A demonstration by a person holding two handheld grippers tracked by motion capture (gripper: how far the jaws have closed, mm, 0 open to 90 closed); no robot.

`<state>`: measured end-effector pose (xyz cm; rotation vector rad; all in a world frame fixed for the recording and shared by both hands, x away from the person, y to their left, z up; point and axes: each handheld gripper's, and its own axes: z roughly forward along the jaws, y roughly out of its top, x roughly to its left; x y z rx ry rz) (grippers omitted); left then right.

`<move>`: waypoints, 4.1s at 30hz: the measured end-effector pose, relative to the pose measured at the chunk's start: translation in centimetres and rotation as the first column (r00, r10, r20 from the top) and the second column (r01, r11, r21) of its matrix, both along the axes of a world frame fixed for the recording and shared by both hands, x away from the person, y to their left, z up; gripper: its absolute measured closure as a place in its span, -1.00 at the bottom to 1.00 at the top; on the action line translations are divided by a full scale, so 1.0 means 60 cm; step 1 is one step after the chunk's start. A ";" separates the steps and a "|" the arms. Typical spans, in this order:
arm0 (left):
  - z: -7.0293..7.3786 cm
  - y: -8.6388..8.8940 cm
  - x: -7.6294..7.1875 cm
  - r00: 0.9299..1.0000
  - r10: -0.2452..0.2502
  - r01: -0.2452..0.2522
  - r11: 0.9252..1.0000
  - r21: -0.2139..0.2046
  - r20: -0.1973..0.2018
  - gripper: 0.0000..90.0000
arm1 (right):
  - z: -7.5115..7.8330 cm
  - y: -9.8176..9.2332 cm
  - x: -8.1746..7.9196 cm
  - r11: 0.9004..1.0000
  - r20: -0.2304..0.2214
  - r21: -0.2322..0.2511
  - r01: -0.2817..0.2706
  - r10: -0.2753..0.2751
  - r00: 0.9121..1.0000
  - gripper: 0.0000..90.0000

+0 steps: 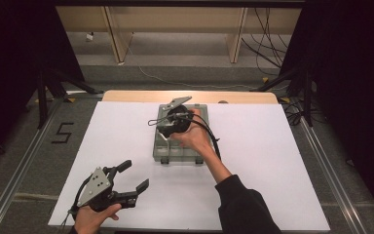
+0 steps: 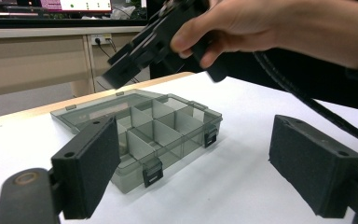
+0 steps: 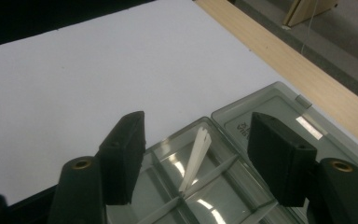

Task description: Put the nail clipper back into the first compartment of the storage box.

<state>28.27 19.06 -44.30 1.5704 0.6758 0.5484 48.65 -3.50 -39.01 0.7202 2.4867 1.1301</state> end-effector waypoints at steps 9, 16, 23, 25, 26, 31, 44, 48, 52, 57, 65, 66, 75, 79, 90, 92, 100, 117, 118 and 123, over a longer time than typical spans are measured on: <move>-0.001 0.000 0.001 1.000 0.002 -0.002 1.000 0.003 -0.002 -0.65 | 0.034 -0.016 -0.046 0.998 0.036 0.012 -0.060 0.059 0.998 -0.28; -0.001 0.001 0.001 1.000 0.004 -0.003 1.000 0.005 -0.004 -0.65 | 0.045 -0.022 -0.064 0.996 0.060 0.015 -0.083 0.082 0.995 -0.30; -0.001 0.001 0.002 1.000 0.003 -0.003 1.000 0.005 -0.002 -0.65 | 0.047 -0.027 -0.070 0.997 0.064 0.020 -0.079 0.077 0.995 -0.43; -0.001 0.001 0.002 1.000 0.002 -0.002 1.000 0.007 0.000 -0.65 | 0.046 -0.028 -0.074 0.997 0.065 0.019 -0.078 0.076 0.995 -0.47; -0.001 0.001 0.002 1.000 0.002 -0.002 1.000 0.006 -0.001 -0.65 | 0.046 -0.030 -0.076 0.997 0.068 0.012 -0.080 0.079 0.995 -0.50; -0.001 0.001 0.002 1.000 0.002 -0.002 1.000 0.010 0.002 -0.65 | 0.046 -0.045 -0.089 0.996 0.087 0.013 -0.091 0.089 0.992 -0.52; -0.004 -0.003 -0.001 1.000 0.000 0.000 1.000 -0.019 -0.029 -0.65 | 0.032 -0.082 -0.117 0.995 0.108 0.073 -0.071 0.063 0.992 -0.51; -0.002 -0.002 -0.003 0.999 0.005 -0.005 1.000 -0.011 -0.034 -0.65 | 0.025 -0.092 -0.122 0.996 0.115 0.063 -0.066 0.058 0.992 -0.50; -0.001 -0.002 -0.003 0.999 0.013 -0.013 1.000 -0.005 -0.036 -0.65 | 0.020 -0.103 -0.124 0.996 0.127 0.075 -0.046 0.036 0.991 -0.50; 0.003 0.019 -0.001 1.000 -0.014 0.017 0.984 0.175 -0.019 -0.65 | 0.019 -0.119 -0.134 0.994 0.140 0.099 -0.043 0.029 0.990 -0.50; -0.001 -0.002 -0.003 0.999 0.012 -0.012 1.000 -0.008 -0.032 -0.65 | 0.018 -0.137 -0.149 0.990 0.129 0.130 -0.045 0.028 0.991 -0.51; -0.001 -0.002 -0.003 0.999 0.012 -0.012 1.000 -0.008 -0.031 -0.65 | 0.017 -0.137 -0.150 0.990 0.130 0.136 -0.042 0.025 0.991 -0.51; -0.001 -0.002 -0.003 0.999 0.012 -0.013 1.000 -0.010 -0.030 -0.65 | 0.017 -0.148 -0.166 0.984 0.136 0.168 -0.049 0.026 0.990 -0.52; -0.001 -0.002 -0.003 1.000 0.011 -0.011 1.000 -0.007 -0.029 -0.65 | 0.016 -0.159 -0.173 0.982 0.132 0.186 -0.044 0.019 0.991 -0.52; -0.001 -0.002 -0.003 1.000 0.011 -0.011 1.000 -0.006 -0.029 -0.65 | 0.010 -0.183 -0.184 0.965 0.122 0.261 -0.033 0.001 0.993 -0.56; -0.001 -0.002 -0.003 0.999 0.012 -0.012 1.000 -0.006 -0.030 -0.65 | 0.010 -0.187 -0.188 0.965 0.128 0.262 -0.027 -0.007 0.992 -0.56; -0.001 -0.002 -0.003 0.999 0.012 -0.012 1.000 -0.006 -0.030 -0.65 | 0.005 -0.201 -0.202 0.950 0.098 0.311 -0.014 -0.017 0.995 -0.56; -0.001 -0.002 -0.003 1.000 0.012 -0.012 1.000 -0.005 -0.029 -0.65 | -0.018 -0.251 -0.240 0.933 0.098 0.358 0.033 -0.073 0.993 -0.57; 0.000 -0.002 -0.003 1.000 0.011 -0.012 1.000 -0.004 -0.029 -0.65 | -0.021 -0.252 -0.242 0.930 0.097 0.366 0.039 -0.080 0.992 -0.57; 0.000 -0.003 -0.003 0.999 0.011 -0.011 1.000 -0.005 -0.030 -0.65 | -0.026 -0.260 -0.253 0.927 0.089 0.373 0.045 -0.084 0.993 -0.57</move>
